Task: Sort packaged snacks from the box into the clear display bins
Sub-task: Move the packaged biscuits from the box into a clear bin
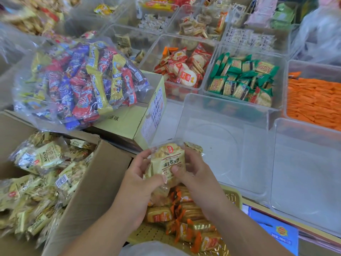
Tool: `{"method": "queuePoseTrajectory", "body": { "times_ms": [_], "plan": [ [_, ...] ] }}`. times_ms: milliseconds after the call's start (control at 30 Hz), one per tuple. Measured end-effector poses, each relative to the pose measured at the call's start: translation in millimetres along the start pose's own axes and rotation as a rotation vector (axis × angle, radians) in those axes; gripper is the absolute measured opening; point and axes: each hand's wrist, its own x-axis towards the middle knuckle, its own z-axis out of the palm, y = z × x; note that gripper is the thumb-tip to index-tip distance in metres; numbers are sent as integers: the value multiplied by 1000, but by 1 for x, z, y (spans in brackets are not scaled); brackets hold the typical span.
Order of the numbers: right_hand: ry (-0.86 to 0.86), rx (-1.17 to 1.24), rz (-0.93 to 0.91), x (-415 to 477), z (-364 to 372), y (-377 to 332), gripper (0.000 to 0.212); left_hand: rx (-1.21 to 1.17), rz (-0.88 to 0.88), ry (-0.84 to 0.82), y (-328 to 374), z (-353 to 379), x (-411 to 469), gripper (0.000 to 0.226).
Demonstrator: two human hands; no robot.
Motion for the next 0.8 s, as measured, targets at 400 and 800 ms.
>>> {"method": "queuePoseTrajectory", "body": {
  "times_ms": [400, 800],
  "plan": [
    [-21, 350, 357, -5, -5, -6, 50, 401, 159, -101, 8, -1, -6, 74],
    [-175, 383, 468, 7, -18, -22, 58, 324, 167, -217, 30, -9, -1, 78]
  ]
}}
